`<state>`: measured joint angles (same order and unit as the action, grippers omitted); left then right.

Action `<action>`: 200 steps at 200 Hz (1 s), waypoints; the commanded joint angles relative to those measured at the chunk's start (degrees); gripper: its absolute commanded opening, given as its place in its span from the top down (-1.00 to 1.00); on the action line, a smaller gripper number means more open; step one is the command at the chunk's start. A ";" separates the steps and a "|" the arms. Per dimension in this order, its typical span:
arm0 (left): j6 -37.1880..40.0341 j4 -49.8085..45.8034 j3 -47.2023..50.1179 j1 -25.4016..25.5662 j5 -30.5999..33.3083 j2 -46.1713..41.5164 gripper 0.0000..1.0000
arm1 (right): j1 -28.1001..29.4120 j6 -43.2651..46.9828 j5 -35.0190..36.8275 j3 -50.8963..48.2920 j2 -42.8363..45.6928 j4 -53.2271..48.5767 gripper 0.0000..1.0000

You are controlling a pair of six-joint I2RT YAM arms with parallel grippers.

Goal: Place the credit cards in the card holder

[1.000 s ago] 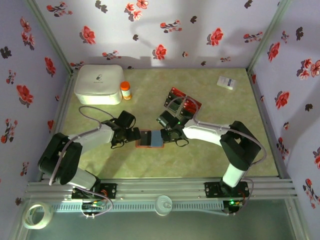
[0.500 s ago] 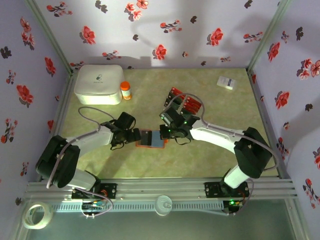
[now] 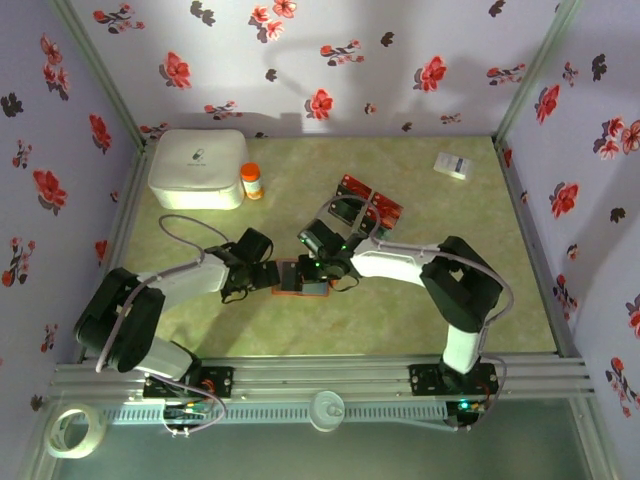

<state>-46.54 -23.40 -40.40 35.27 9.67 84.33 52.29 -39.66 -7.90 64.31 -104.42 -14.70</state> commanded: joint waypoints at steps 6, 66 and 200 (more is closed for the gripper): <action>-0.14 0.83 1.00 0.15 -0.34 2.66 -0.99 | 0.26 -1.07 -0.75 2.00 -1.86 1.14 1.00; -0.30 1.62 1.29 0.51 -0.45 3.60 -0.99 | 0.19 -1.23 -1.82 4.04 -6.48 0.88 1.00; -1.00 2.36 1.88 1.68 -0.43 3.31 -0.99 | 0.40 -2.31 -4.03 5.25 -4.62 0.68 1.00</action>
<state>-46.59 -23.27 -40.49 36.67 12.03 85.30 52.45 -41.63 -11.81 69.84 -112.18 -13.13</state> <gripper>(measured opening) 0.996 0.058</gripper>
